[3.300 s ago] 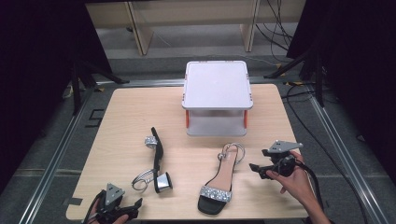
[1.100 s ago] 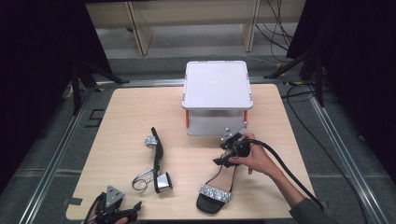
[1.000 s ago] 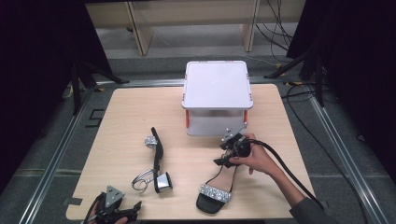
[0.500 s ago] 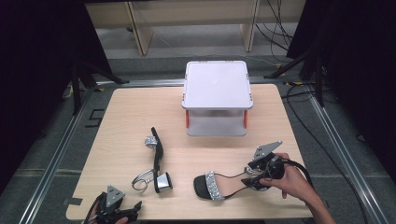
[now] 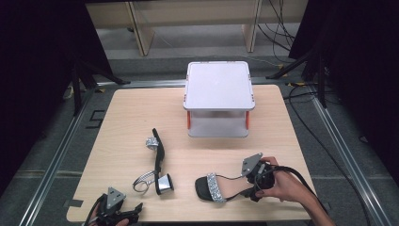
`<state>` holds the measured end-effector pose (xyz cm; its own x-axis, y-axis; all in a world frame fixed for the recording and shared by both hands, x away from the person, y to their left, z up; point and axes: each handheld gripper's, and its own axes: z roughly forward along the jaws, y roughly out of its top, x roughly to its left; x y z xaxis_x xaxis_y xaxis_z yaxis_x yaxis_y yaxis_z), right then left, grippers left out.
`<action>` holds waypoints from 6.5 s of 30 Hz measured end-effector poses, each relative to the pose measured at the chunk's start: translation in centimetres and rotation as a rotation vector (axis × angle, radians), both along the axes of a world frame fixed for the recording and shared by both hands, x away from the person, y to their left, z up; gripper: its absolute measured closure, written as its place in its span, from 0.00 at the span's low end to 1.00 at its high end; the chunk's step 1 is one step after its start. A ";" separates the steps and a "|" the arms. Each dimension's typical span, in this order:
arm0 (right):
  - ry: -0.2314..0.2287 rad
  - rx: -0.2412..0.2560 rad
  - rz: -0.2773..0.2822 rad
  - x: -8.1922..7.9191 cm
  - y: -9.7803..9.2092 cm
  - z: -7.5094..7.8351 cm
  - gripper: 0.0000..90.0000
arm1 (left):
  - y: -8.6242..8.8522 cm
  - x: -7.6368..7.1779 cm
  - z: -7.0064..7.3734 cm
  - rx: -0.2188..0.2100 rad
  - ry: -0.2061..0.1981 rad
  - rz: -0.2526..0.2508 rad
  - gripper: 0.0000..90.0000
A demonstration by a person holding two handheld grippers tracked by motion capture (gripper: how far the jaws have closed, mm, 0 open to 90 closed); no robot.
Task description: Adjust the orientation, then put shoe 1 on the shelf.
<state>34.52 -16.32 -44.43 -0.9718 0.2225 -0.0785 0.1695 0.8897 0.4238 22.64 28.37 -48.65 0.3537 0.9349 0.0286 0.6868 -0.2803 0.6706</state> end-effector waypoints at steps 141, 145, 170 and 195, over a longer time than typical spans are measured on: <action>0.157 0.191 -0.704 23.0 10.5 20.2 0.48 | 0.3 0.0 0.2 -0.022 -0.003 -0.006 0.18; 0.181 0.212 -0.800 24.5 10.3 19.8 0.48 | 0.3 0.0 0.2 -0.027 -0.004 -0.002 0.18; 0.256 0.237 -1.036 27.7 12.5 15.9 0.44 | 0.0 -0.1 0.3 -0.031 -0.023 -0.007 0.18; 0.127 0.381 -0.819 24.2 6.9 22.7 0.28 | 0.0 -0.1 0.2 -0.014 -0.017 -0.008 0.18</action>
<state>58.68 -9.39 -21.71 -0.4947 0.8357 0.2383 0.7519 0.2741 0.5996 22.50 28.39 -48.41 0.3607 0.9324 0.0213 0.6730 -0.2760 0.6862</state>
